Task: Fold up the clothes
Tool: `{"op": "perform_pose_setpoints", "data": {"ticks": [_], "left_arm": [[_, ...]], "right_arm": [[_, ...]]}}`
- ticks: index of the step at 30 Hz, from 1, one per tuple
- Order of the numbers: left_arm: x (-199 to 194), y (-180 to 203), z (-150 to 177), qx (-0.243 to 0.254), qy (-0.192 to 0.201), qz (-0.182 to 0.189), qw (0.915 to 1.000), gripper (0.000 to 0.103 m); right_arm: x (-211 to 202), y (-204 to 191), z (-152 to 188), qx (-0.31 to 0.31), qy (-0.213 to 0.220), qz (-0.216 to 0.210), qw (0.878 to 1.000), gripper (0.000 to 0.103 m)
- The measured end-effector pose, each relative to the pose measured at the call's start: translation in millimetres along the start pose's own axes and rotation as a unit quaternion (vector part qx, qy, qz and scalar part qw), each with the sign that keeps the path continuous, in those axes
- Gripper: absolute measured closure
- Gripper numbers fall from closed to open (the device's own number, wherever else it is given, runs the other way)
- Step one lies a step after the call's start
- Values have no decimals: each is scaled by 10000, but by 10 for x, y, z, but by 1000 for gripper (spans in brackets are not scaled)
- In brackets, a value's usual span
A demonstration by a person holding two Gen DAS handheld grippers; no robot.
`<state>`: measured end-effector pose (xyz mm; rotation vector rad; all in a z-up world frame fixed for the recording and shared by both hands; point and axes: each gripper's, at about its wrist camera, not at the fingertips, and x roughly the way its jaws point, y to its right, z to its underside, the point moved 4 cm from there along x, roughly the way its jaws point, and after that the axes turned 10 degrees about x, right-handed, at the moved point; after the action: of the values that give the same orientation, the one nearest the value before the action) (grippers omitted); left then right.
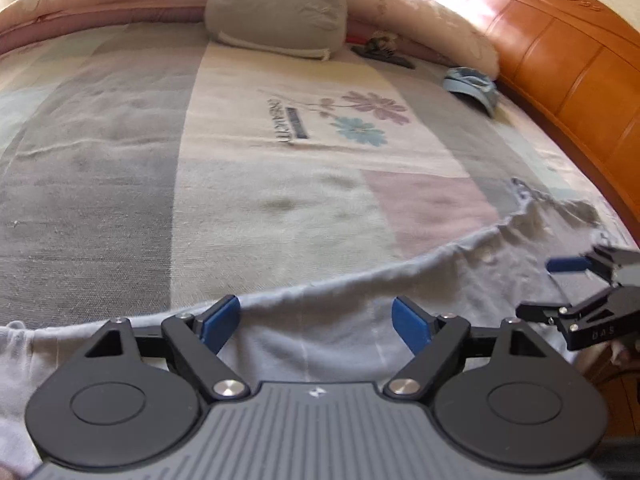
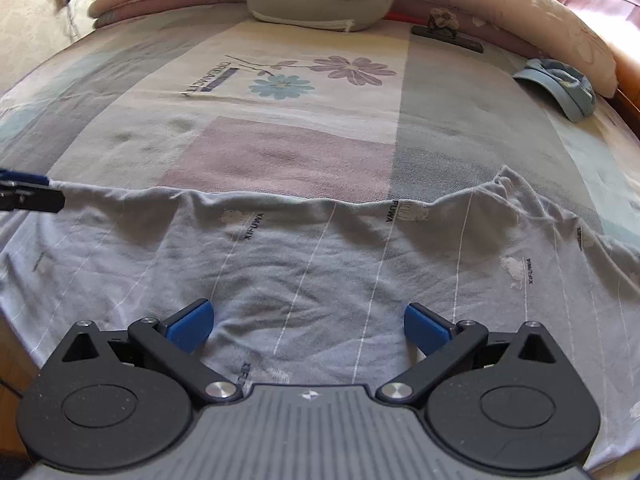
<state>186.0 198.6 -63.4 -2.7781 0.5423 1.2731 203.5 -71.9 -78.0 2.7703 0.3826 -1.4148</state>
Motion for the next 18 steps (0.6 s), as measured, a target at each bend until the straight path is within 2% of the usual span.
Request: {"op": "perform_pose_setpoints", "data": {"ticks": [3, 6, 9, 10, 12, 15, 18], "left_arm": [[-132, 84, 127, 84, -82, -74, 9999, 20], [-190, 117, 296, -44, -203, -197, 9996, 20], [-196, 113, 490, -229, -266, -542, 9979, 20], [-222, 147, 488, -250, -233, -559, 9979, 20], [-274, 215, 483, -291, -167, -594, 9977, 20], [-353, 316, 476, -353, -68, -646, 9973, 20], [-367, 399, 532, -544, -85, -564, 9969, 20]], "right_arm": [[-123, -18, 14, -280, 168, -405, 9986, 0], [-97, -20, 74, -462, 116, -737, 9961, 0], [-10, -20, 199, -843, 28, -736, 9937, 0], [-31, -22, 249, -1060, 144, -764, 9913, 0], [-71, 14, 289, -1231, 106, -855, 9886, 0], [-125, 107, 258, -1240, 139, -1022, 9869, 0], [-23, 185, 202, -1200, 125, -920, 9884, 0]]}}
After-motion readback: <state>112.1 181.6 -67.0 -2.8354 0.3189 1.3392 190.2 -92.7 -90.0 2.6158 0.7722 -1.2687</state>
